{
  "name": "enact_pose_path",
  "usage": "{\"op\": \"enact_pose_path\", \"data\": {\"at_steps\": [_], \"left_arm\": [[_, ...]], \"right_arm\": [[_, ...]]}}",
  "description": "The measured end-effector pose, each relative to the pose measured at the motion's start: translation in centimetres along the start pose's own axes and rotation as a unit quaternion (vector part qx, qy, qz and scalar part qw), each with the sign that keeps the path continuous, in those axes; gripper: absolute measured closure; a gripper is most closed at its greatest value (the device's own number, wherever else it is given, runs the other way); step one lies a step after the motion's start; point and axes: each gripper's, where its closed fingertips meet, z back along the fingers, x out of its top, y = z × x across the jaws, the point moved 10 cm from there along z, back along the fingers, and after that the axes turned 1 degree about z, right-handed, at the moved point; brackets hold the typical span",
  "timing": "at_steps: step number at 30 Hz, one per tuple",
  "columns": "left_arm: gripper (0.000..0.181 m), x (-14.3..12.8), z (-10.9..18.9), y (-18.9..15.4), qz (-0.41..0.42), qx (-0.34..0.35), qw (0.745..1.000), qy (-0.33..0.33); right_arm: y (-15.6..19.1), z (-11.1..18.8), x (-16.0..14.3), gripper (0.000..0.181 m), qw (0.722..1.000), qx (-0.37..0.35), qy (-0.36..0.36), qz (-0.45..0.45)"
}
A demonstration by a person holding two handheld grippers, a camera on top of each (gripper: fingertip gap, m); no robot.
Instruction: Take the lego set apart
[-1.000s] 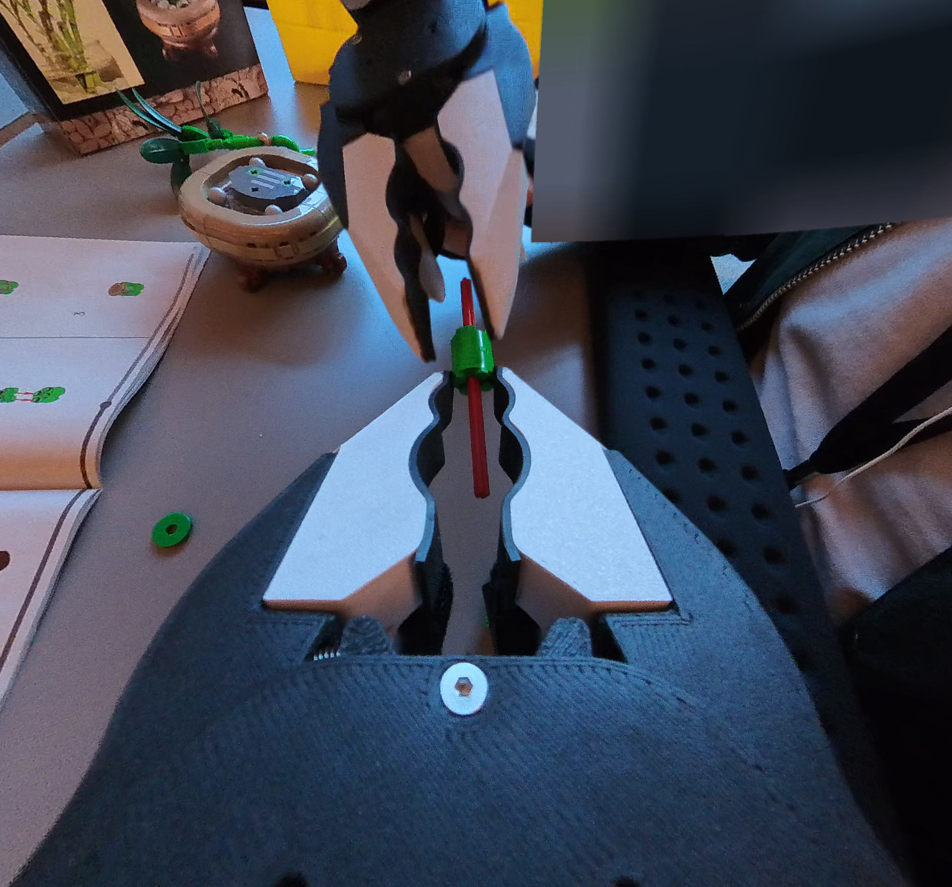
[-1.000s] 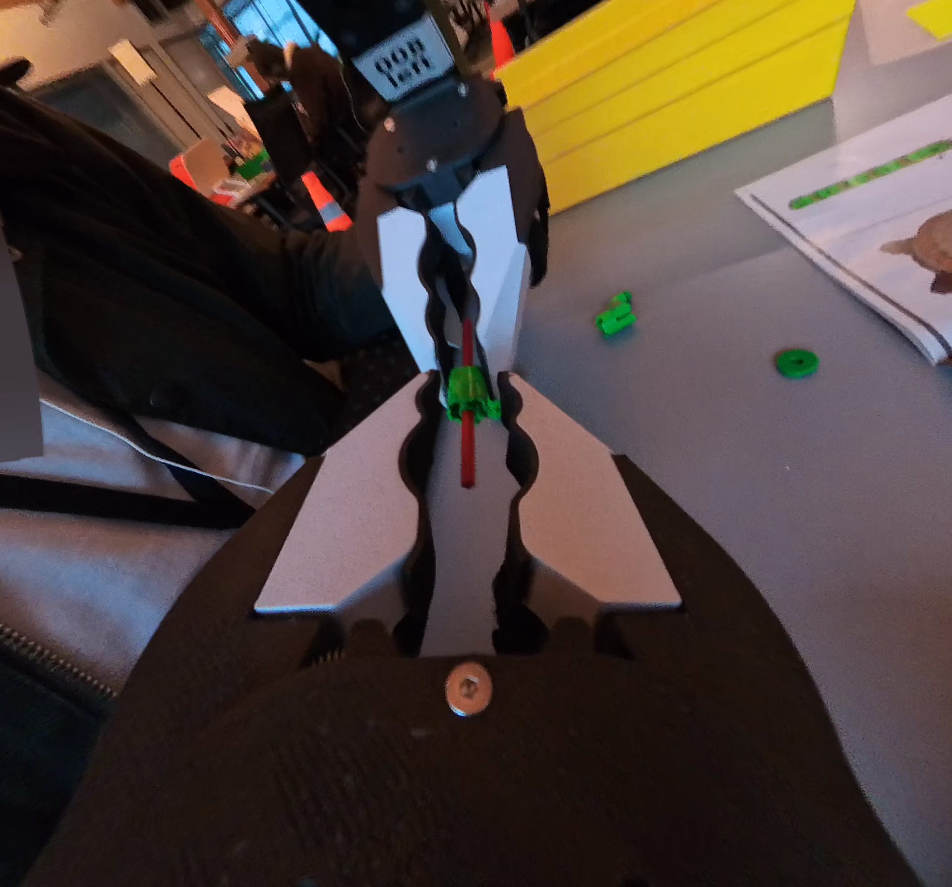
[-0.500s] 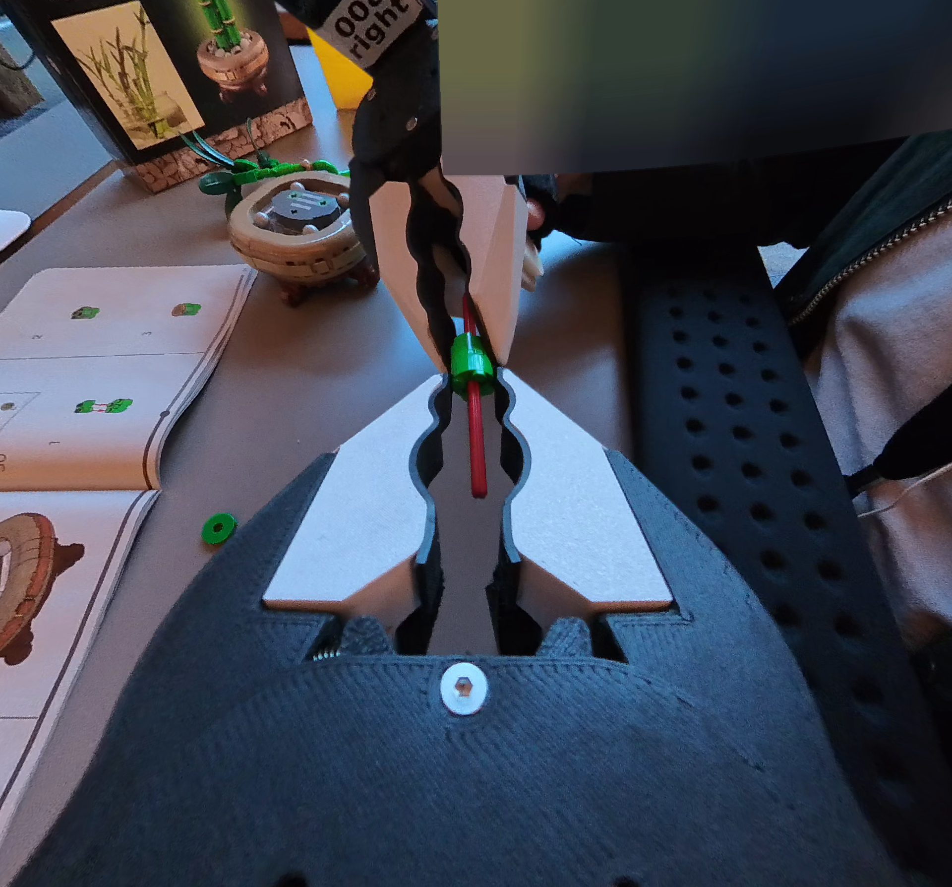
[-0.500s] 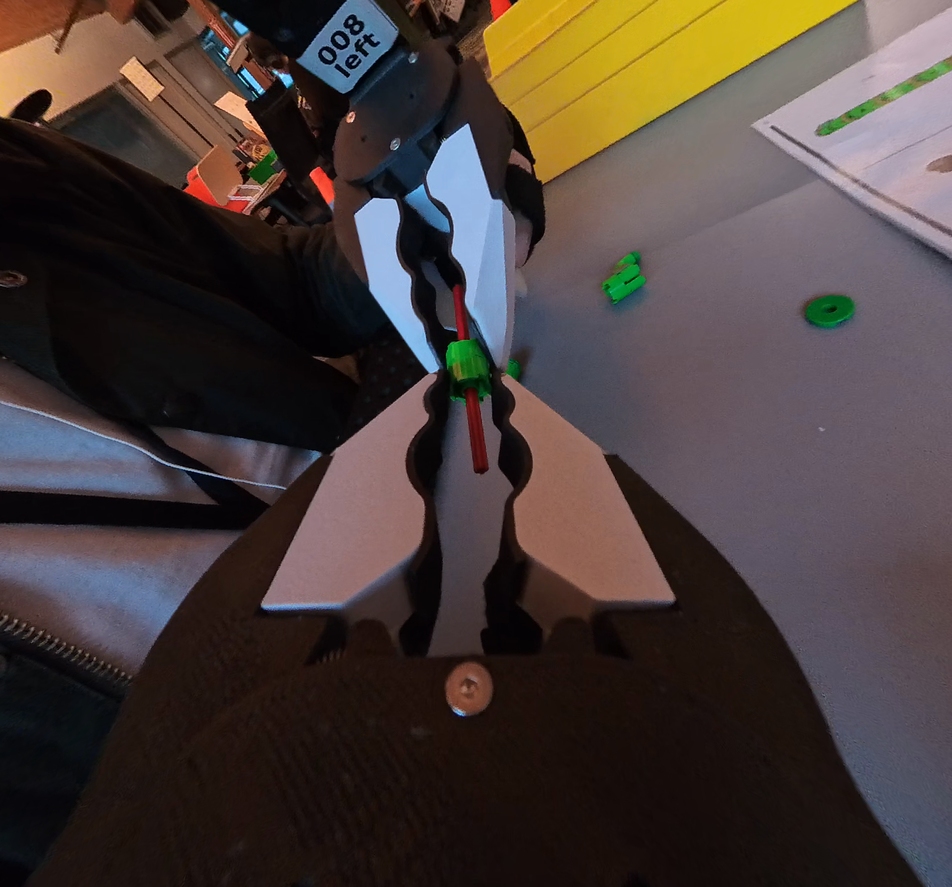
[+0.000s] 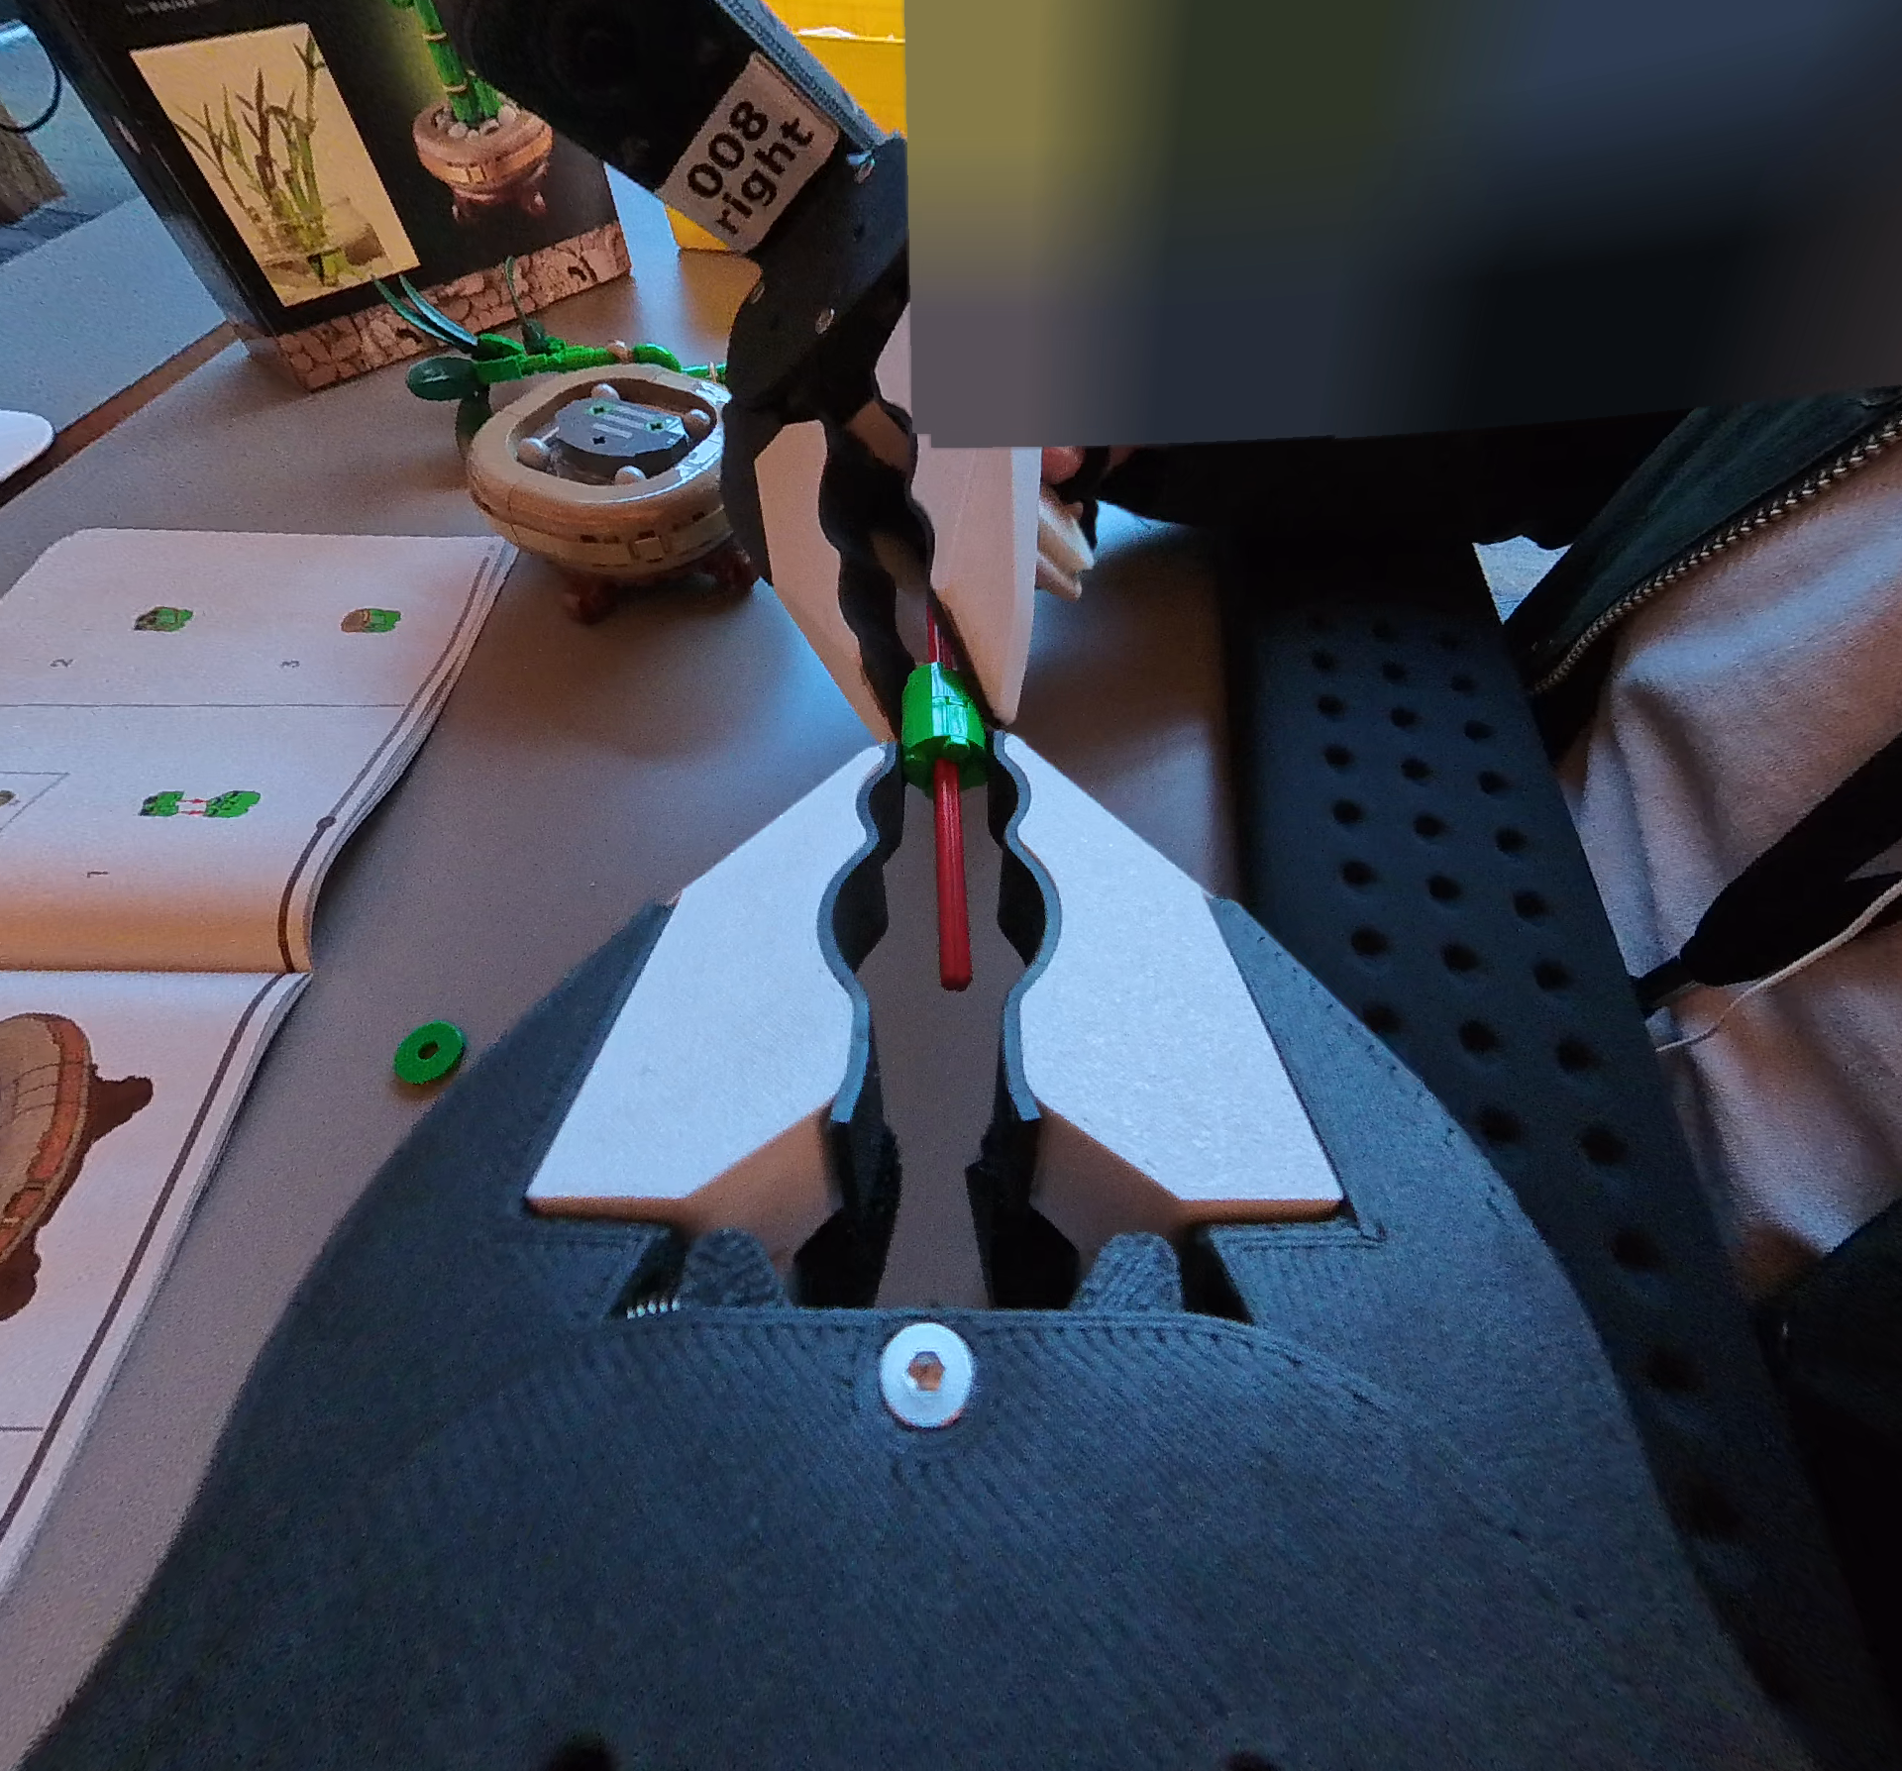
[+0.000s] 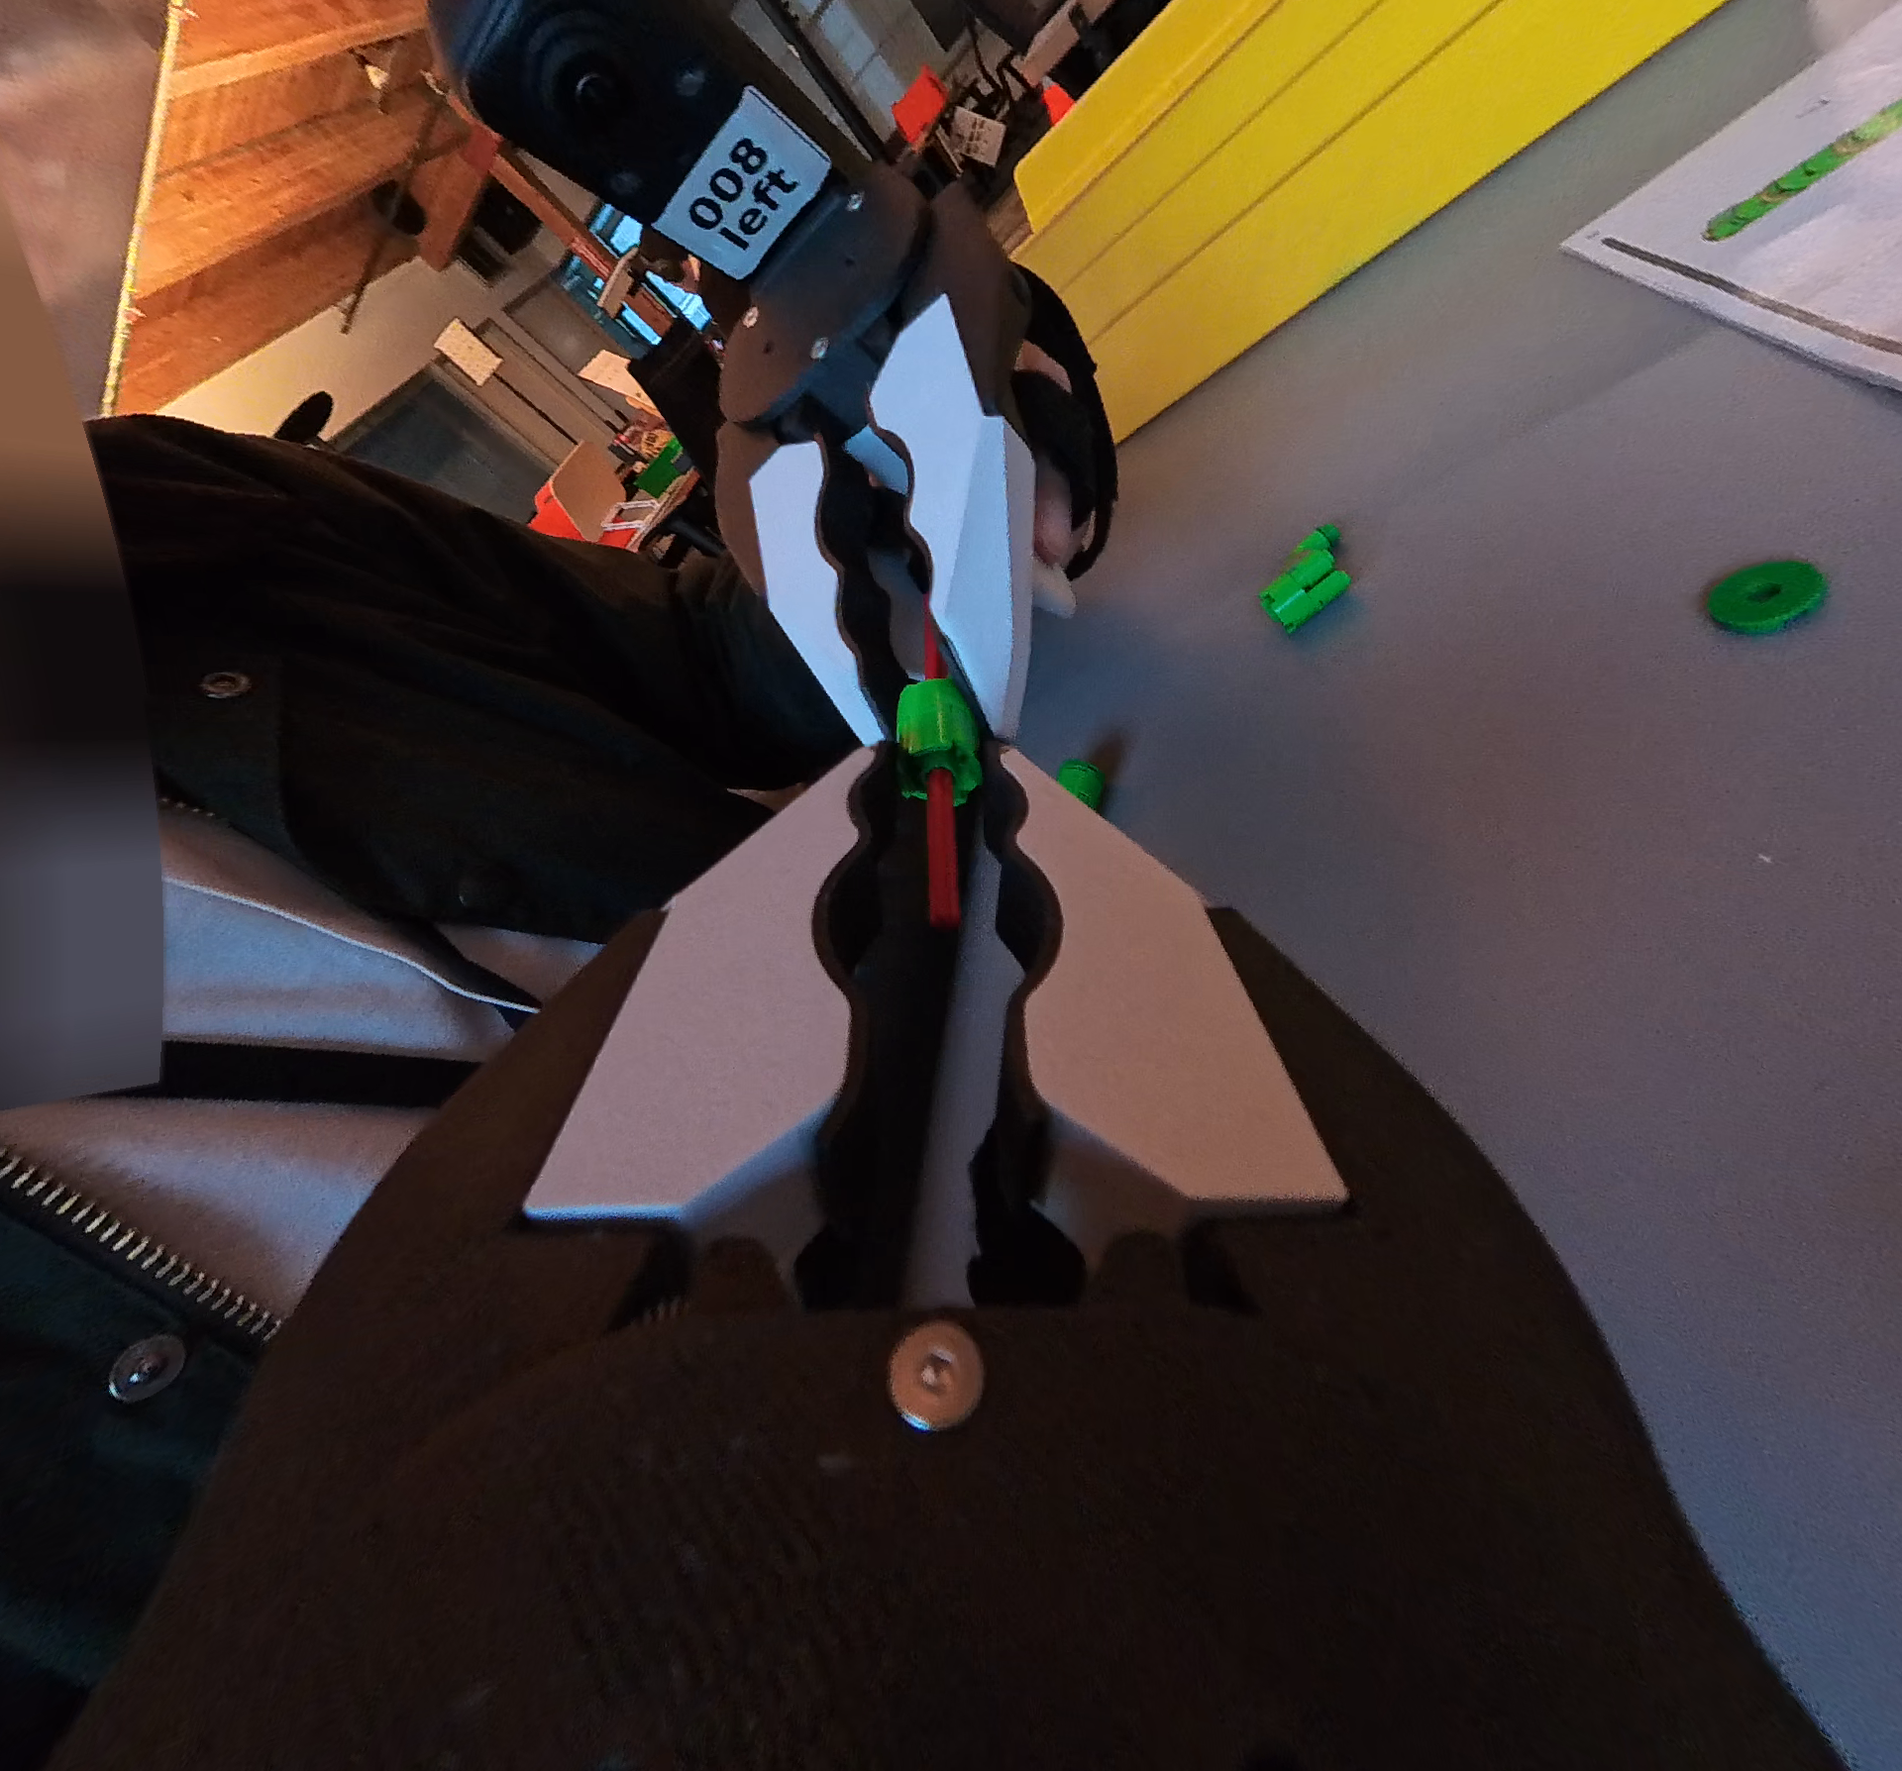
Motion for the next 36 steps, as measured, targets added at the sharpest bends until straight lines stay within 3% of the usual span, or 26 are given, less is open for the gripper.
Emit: {"op": "enact_pose_path", "data": {"at_steps": [24,26,31,32,34,36], "left_arm": [[0.168,0.0,0.0,-0.1,0.029,-0.045,0.999,-0.01],[0.179,-0.3,0.5,0.1,0.023,-0.032,0.999,-0.001],[0.179,-0.1,0.5,0.2,0.01,-0.029,0.999,-0.02],[0.176,-0.2,0.4,0.2,0.016,-0.028,0.999,-0.031],[0.141,-0.2,0.1,0.4,0.04,-0.03,0.998,-0.038],[0.15,0.0,-0.2,0.4,0.079,-0.062,0.993,-0.061]], "right_arm": [[1.3,0.5,0.1,0.166,0.999,-0.006,0.052,0.012],[1.3,1.4,0.4,0.166,0.999,-0.01,0.038,0.009],[1.5,2.1,0.7,0.166,0.998,-0.021,0.047,0.023],[1.4,2.2,0.6,0.166,0.998,-0.022,0.046,0.023],[1.2,2.2,0.5,0.166,0.995,-0.061,0.058,0.062],[1.6,1.6,0.5,0.166,0.988,-0.076,0.059,0.119]]}}
